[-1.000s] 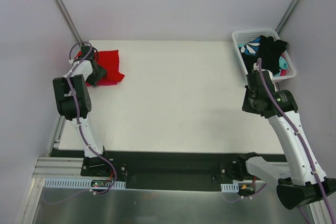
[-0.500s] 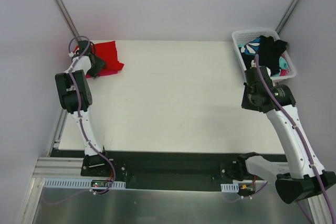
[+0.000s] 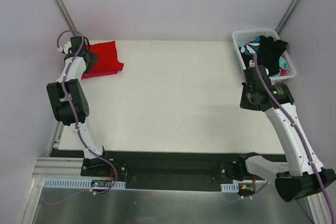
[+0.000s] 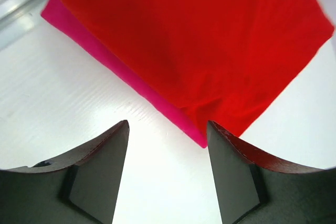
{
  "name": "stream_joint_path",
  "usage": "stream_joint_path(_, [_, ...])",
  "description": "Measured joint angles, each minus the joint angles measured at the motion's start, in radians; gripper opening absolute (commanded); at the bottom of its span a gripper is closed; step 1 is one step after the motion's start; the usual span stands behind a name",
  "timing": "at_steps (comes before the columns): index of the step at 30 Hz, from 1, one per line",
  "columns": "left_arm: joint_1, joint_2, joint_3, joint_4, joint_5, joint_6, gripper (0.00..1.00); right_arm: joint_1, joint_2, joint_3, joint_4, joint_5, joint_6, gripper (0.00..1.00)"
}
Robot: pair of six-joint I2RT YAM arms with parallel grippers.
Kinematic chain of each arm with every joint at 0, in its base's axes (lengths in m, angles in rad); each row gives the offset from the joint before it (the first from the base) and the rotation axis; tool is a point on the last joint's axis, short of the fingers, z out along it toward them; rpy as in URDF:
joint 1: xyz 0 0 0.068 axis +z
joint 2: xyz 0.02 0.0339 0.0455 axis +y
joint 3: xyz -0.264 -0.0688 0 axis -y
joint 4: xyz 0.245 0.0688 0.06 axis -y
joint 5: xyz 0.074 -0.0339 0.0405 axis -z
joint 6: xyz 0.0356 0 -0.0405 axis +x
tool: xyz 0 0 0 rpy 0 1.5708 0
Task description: Fold and stack the t-shirts
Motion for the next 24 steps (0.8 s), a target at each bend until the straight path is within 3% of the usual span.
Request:
stream_joint_path(15, [0.18, 0.048, -0.034, 0.014, -0.03, -0.01, 0.6, -0.001, -0.008, 0.0, 0.0, 0.007, -0.008, 0.2])
stream_joint_path(24, [0.201, 0.109, -0.002, 0.021, -0.01, -0.032, 0.6, -0.001, 0.0, 0.0, 0.001, 0.007, -0.01, 0.2])
